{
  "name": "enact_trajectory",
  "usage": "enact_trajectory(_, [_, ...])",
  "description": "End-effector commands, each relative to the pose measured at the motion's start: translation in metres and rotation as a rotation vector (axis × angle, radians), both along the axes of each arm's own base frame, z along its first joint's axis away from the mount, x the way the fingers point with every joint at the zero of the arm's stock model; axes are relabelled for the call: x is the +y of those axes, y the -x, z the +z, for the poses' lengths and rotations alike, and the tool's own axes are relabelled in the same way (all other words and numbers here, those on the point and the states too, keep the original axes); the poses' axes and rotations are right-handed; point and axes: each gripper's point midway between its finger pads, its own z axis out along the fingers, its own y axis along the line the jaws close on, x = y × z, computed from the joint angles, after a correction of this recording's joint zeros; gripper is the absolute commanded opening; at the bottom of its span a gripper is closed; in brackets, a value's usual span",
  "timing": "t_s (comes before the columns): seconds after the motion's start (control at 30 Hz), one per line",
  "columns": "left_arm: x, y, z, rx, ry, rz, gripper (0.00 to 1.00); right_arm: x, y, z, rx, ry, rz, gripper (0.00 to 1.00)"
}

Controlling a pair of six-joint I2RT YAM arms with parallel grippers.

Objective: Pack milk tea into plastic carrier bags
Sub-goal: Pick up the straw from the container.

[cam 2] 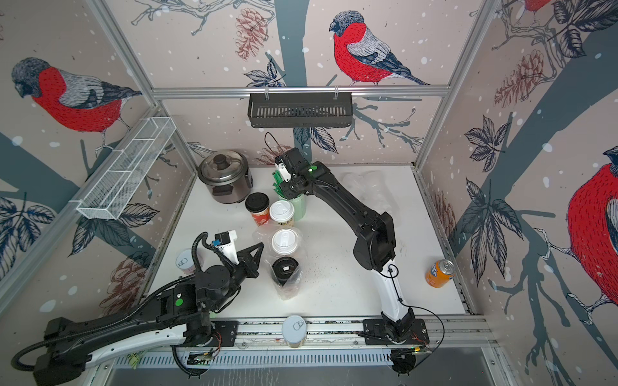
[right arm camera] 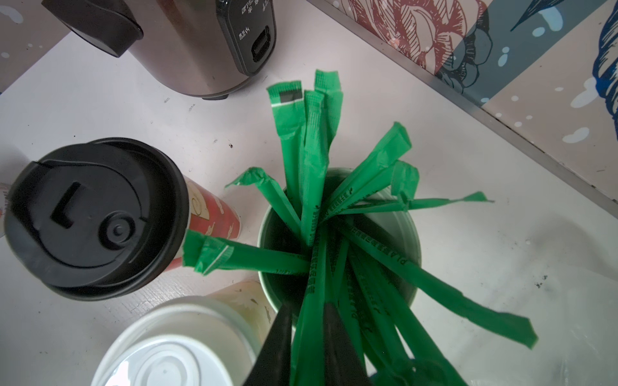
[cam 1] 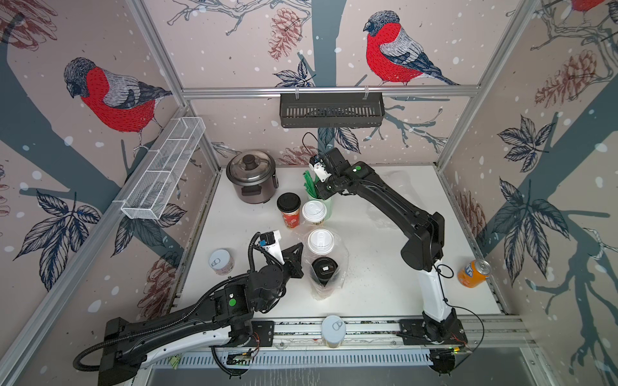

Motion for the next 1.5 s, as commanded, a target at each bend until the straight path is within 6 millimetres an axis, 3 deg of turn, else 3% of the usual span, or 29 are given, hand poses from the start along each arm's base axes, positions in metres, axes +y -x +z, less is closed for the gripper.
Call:
enact_trajectory(0.0, [0.003, -0.003, 0.006, -0.013, 0.031, 0.030, 0.00, -0.006, 0.003, 0.000, 0.009, 0.024, -0.009, 0.22])
enact_trajectory(0.3, [0.001, -0.003, 0.006, -0.012, 0.030, 0.024, 0.00, -0.005, 0.009, 0.002, 0.011, 0.022, -0.001, 0.25])
enact_trajectory(0.47, [0.001, -0.003, 0.006, -0.012, 0.031, 0.023, 0.00, -0.005, 0.008, 0.004, 0.003, 0.022, -0.006, 0.03])
enact_trajectory(0.53, [0.001, -0.003, 0.007, -0.013, 0.035, 0.022, 0.00, -0.005, 0.007, 0.009, -0.008, 0.017, -0.007, 0.02])
enact_trajectory(0.9, [-0.001, -0.002, 0.010, -0.016, 0.043, 0.009, 0.00, -0.014, 0.017, 0.075, -0.125, -0.032, -0.035, 0.02])
enact_trajectory(1.07, [-0.001, -0.001, 0.012, -0.023, 0.036, 0.003, 0.00, -0.028, 0.053, 0.112, -0.180, -0.006, -0.048, 0.01])
enact_trajectory(1.17, [-0.001, -0.001, 0.015, -0.029, 0.030, -0.002, 0.00, -0.039, 0.088, 0.134, -0.217, 0.019, -0.056, 0.01])
enact_trajectory(1.33, [-0.002, 0.001, 0.015, -0.035, 0.013, -0.019, 0.00, -0.054, 0.160, 0.169, -0.260, -0.010, -0.044, 0.01])
enact_trajectory(1.47, [-0.005, 0.004, 0.014, -0.031, 0.002, -0.050, 0.00, -0.058, 0.219, 0.174, -0.213, -0.052, 0.024, 0.00])
